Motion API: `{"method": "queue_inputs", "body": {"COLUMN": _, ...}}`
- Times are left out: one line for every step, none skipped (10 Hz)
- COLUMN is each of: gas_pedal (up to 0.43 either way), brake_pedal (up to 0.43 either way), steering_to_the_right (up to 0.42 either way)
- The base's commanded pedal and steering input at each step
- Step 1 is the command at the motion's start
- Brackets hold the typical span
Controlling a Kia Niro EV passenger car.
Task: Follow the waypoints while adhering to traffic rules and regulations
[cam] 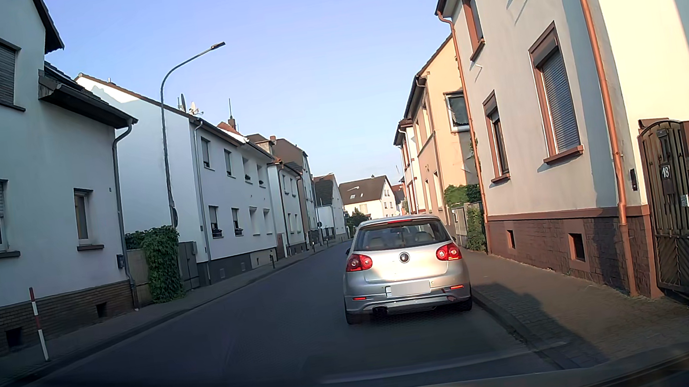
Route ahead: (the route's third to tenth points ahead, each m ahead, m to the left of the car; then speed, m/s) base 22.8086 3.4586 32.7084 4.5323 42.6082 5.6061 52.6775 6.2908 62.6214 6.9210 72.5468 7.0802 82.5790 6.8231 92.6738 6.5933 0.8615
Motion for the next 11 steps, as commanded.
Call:
{"method": "queue_inputs", "body": {"gas_pedal": 0.098, "brake_pedal": 0.030, "steering_to_the_right": -0.343}}
{"method": "queue_inputs", "body": {"gas_pedal": 0.098, "brake_pedal": 0.030, "steering_to_the_right": -0.382}}
{"method": "queue_inputs", "body": {"gas_pedal": 0.110, "brake_pedal": 0.030, "steering_to_the_right": -0.430}}
{"method": "queue_inputs", "body": {"gas_pedal": 0.118, "brake_pedal": 0.030, "steering_to_the_right": -0.475}}
{"method": "queue_inputs", "body": {"gas_pedal": 0.130, "brake_pedal": 0.030, "steering_to_the_right": -0.510}}
{"method": "queue_inputs", "body": {"gas_pedal": 0.138, "brake_pedal": 0.030, "steering_to_the_right": -0.541}}
{"method": "queue_inputs", "body": {"gas_pedal": 0.157, "brake_pedal": 0.030, "steering_to_the_right": -0.564}}
{"method": "queue_inputs", "body": {"gas_pedal": 0.157, "brake_pedal": 0.030, "steering_to_the_right": -0.578}}
{"method": "queue_inputs", "body": {"gas_pedal": 0.169, "brake_pedal": 0.030, "steering_to_the_right": -0.580}}
{"method": "queue_inputs", "body": {"gas_pedal": 0.169, "brake_pedal": 0.030, "steering_to_the_right": -0.575}}
{"method": "queue_inputs", "body": {"gas_pedal": 0.169, "brake_pedal": 0.030, "steering_to_the_right": -0.568}}
